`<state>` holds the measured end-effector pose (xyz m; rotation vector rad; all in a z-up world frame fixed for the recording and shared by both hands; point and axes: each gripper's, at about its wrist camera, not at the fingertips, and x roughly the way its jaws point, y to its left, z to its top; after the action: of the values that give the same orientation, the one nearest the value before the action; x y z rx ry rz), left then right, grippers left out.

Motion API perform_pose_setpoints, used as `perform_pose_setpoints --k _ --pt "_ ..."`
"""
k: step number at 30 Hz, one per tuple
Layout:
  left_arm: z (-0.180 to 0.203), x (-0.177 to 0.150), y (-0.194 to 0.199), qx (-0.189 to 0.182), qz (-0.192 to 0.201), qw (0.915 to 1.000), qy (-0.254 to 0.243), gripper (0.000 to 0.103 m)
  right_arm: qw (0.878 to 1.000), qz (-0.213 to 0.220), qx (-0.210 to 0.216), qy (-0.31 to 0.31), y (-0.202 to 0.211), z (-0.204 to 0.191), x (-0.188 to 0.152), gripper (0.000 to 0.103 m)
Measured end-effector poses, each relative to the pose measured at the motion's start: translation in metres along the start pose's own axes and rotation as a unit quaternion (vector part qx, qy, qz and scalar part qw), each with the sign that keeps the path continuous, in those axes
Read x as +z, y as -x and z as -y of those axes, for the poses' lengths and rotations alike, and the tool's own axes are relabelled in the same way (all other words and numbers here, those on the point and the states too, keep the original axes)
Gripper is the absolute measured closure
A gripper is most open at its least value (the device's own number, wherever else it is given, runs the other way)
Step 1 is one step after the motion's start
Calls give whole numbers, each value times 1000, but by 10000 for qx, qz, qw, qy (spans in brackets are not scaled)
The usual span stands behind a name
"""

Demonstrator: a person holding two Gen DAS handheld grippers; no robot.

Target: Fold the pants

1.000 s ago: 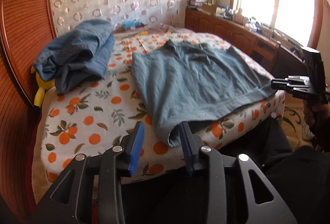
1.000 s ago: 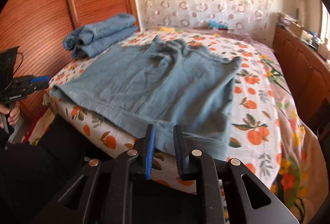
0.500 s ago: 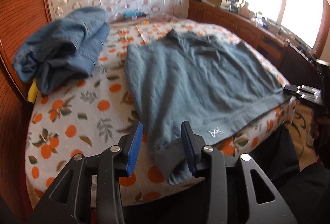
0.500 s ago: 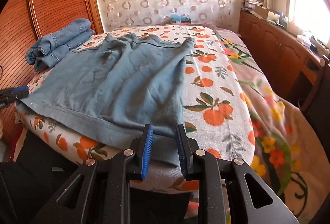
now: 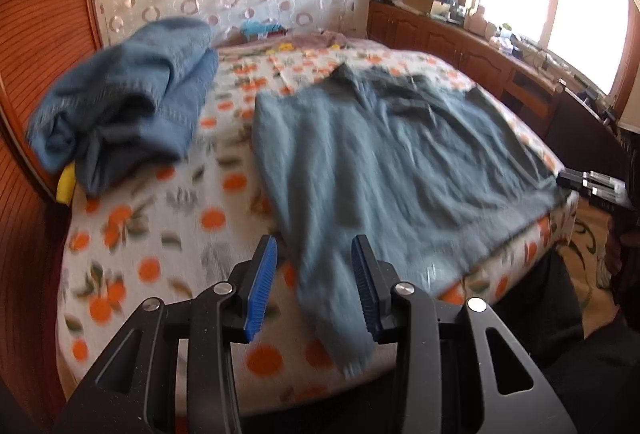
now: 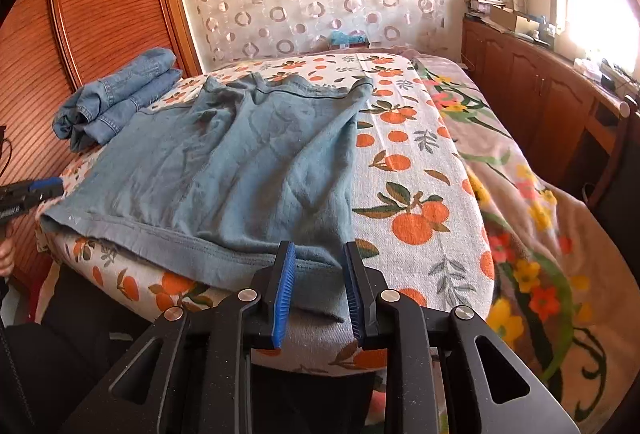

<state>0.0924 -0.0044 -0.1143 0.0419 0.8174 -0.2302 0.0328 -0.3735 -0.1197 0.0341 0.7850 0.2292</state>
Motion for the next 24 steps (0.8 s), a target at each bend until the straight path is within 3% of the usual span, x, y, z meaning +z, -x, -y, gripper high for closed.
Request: perform_pose_setpoints --k 5,14,19,21,24 --pt "-24 42 -32 -118 -7 9998 139 63 10000 48 6 -14 -8 0 6 78" --pt "-38 87 -103 315 -278 9991 -12 65 10000 -15 34 5 -23 -3 5 77" --pt "-46 91 -116 216 -405 9989 110 97 9999 50 84 42 -23 -2 3 77" --pt "-44 91 -109 202 -325 9993 13 101 9999 56 91 63 -23 -2 3 76" --pt "-48 97 -82 582 251 9979 97 101 9999 82 97 84 -23 -3 1 76"
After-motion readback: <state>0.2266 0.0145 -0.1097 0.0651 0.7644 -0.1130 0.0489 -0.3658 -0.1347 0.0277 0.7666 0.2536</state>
